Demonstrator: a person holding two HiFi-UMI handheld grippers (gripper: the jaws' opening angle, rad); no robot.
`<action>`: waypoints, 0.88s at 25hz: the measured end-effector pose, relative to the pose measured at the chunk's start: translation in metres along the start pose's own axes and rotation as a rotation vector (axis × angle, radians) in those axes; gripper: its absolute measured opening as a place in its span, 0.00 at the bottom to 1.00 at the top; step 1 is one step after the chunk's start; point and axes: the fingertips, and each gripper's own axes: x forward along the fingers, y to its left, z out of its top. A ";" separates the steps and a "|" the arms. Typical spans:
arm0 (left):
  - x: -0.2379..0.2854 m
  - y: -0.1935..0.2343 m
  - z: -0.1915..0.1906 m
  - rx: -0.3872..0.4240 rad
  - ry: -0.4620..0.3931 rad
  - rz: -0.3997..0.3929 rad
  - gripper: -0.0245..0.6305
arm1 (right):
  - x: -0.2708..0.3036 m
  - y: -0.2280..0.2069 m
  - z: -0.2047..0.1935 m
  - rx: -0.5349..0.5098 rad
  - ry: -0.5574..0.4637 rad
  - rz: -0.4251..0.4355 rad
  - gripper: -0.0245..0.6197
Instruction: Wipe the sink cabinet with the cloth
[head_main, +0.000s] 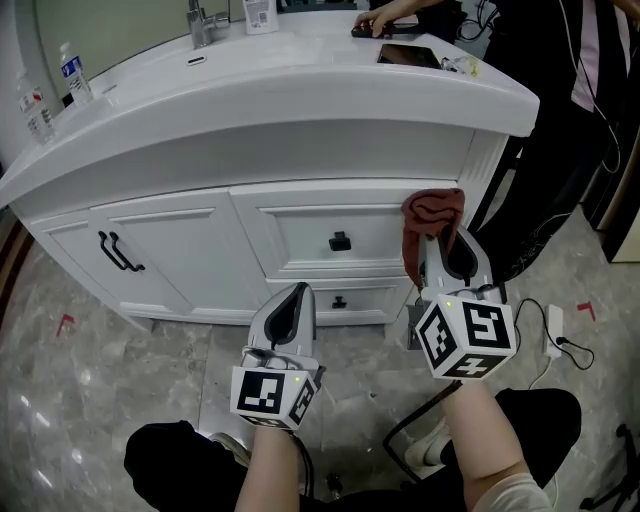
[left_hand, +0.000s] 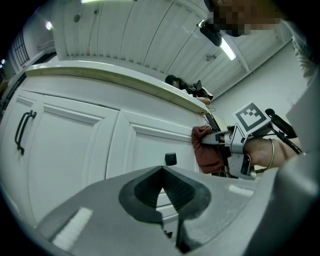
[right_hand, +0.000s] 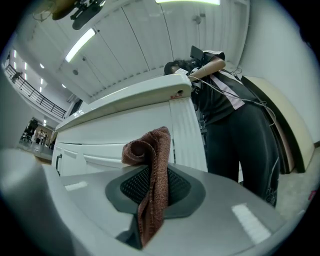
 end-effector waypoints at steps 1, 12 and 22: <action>0.000 -0.002 0.000 -0.009 0.001 0.003 0.04 | -0.002 -0.006 0.001 0.007 0.002 -0.013 0.17; -0.025 0.006 -0.004 0.052 0.020 0.034 0.04 | -0.018 0.040 -0.034 0.079 0.032 0.067 0.17; -0.048 0.062 -0.016 0.051 0.051 0.105 0.04 | 0.017 0.181 -0.088 0.119 0.115 0.305 0.17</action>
